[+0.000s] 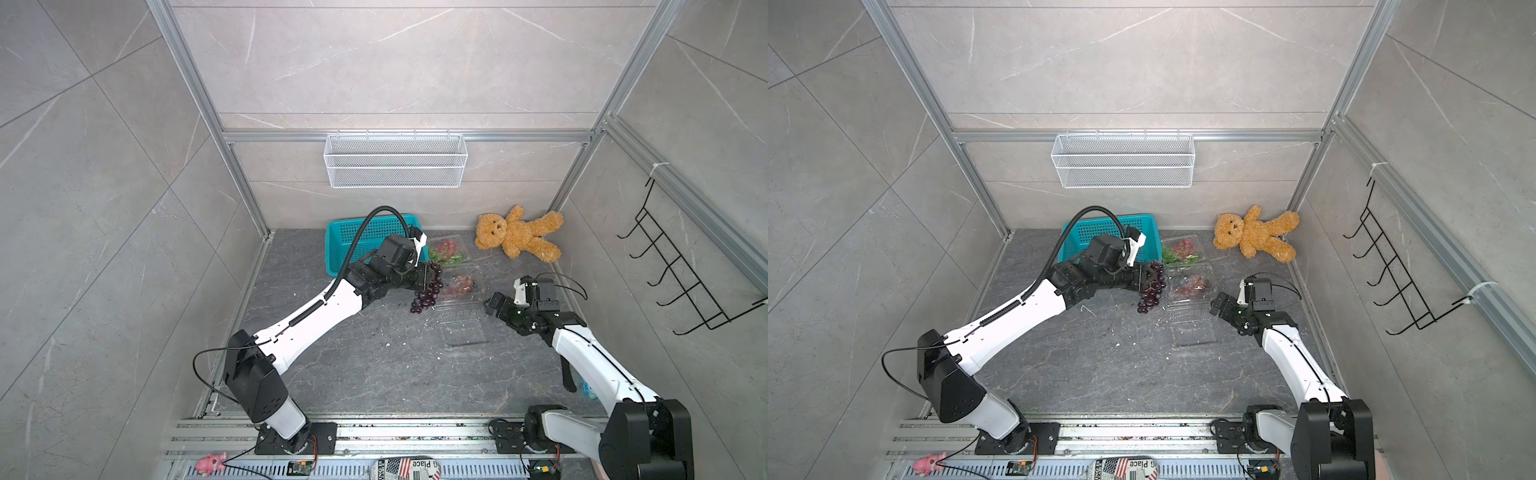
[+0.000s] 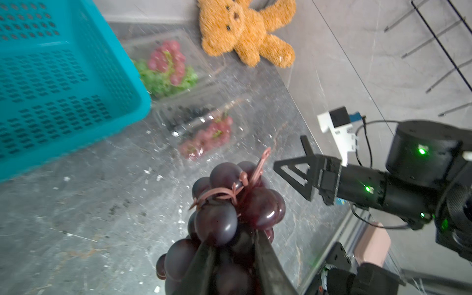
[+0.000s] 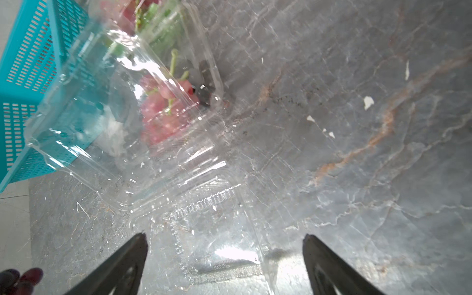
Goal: Pack grapes into containers
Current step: Place the grape into the packing box.
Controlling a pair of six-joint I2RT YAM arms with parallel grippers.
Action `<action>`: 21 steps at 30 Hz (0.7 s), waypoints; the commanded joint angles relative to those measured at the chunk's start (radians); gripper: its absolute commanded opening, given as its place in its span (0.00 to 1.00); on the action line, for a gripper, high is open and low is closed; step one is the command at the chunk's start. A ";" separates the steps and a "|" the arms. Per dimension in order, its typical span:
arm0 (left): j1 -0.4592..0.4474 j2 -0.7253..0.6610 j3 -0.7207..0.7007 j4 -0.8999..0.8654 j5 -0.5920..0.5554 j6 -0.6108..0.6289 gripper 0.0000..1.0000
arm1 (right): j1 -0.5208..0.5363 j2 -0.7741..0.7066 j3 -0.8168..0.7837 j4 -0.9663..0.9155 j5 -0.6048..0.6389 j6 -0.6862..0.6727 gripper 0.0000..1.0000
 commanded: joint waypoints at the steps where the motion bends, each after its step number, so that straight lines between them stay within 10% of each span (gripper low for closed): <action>1: -0.043 -0.003 0.000 0.102 0.006 -0.035 0.23 | -0.013 -0.029 -0.029 0.028 -0.026 0.022 0.97; 21: -0.115 0.247 0.061 0.189 0.083 -0.004 0.23 | -0.104 -0.019 -0.105 0.100 -0.111 0.018 0.97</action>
